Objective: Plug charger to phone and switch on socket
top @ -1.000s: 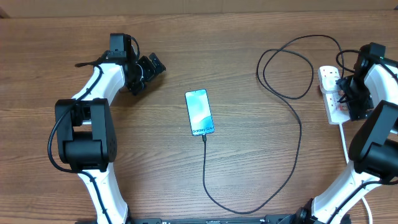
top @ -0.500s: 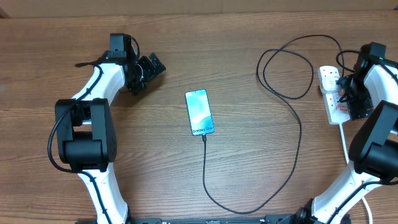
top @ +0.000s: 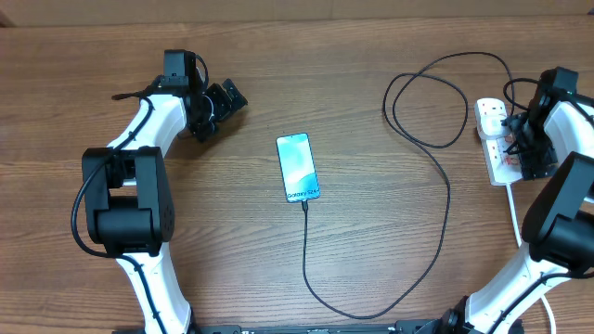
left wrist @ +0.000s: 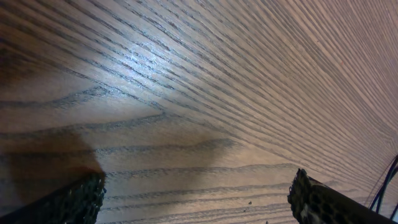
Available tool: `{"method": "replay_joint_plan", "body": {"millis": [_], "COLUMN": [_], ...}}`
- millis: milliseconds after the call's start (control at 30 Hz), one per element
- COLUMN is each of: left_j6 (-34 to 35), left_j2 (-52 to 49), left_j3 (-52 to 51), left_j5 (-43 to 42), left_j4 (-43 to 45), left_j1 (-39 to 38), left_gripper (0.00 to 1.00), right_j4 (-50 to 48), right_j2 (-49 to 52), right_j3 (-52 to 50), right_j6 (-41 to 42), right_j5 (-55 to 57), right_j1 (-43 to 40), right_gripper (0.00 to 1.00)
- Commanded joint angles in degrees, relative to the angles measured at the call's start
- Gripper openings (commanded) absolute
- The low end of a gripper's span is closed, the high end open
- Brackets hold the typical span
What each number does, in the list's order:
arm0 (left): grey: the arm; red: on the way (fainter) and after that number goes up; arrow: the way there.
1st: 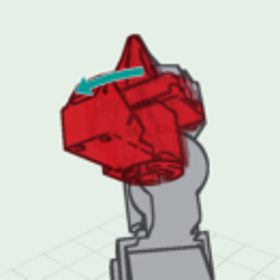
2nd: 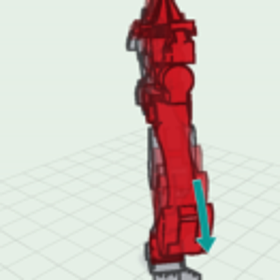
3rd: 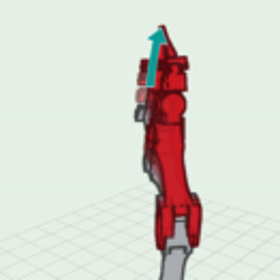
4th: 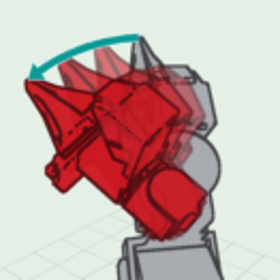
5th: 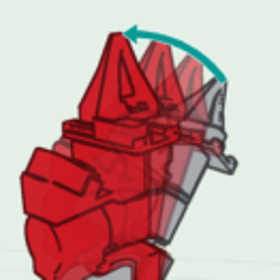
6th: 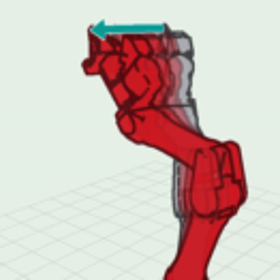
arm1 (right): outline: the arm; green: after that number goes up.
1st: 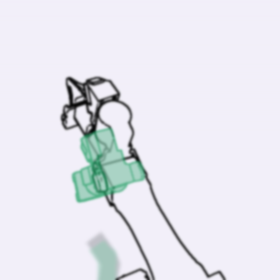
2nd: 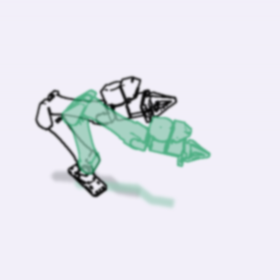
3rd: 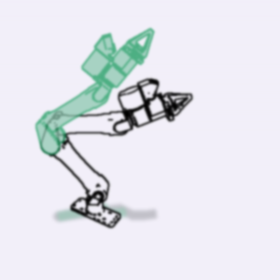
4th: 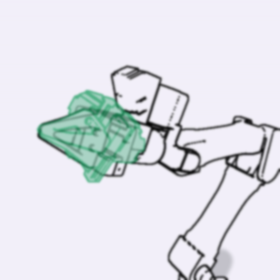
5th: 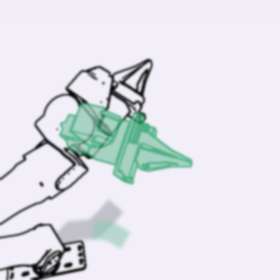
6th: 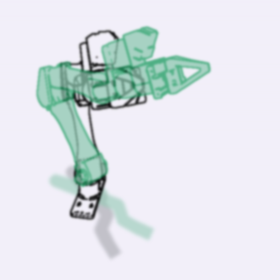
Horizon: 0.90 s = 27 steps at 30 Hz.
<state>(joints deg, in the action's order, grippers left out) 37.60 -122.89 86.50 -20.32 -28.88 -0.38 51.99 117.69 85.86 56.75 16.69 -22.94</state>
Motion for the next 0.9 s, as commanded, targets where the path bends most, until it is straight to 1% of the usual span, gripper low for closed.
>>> {"method": "replay_joint_plan", "body": {"millis": [0, 167, 533, 867], "left_j6": [0.31, 0.31, 0.31, 0.31], "left_j2": [-1.92, -1.92, -1.92, -1.92], "left_j3": [-1.49, -1.49, -1.49, -1.49], "left_j5": [4.39, 4.39, 4.42, 4.39], "left_j4": [-0.85, -0.85, -0.85, -0.85], "left_j1": [0.35, 0.35, 0.35, 0.35], "left_gripper": [1.0, 1.0, 1.0, 1.0], "right_j4": [1.75, 4.87, 0.26, -1.4], "right_j2": [2.12, 2.12, 2.12, 2.14], "right_j3": [-1.49, -1.49, -1.68, -3.06], "right_j6": [-1.51, -1.49, -1.51, -4.79], "right_j5": [-4.81, -4.83, -5.27, -11.1], "right_j1": [1.11, 0.26, -0.55, -0.5], "right_gripper": [1.0, 1.0, 1.0, 1.0]}}
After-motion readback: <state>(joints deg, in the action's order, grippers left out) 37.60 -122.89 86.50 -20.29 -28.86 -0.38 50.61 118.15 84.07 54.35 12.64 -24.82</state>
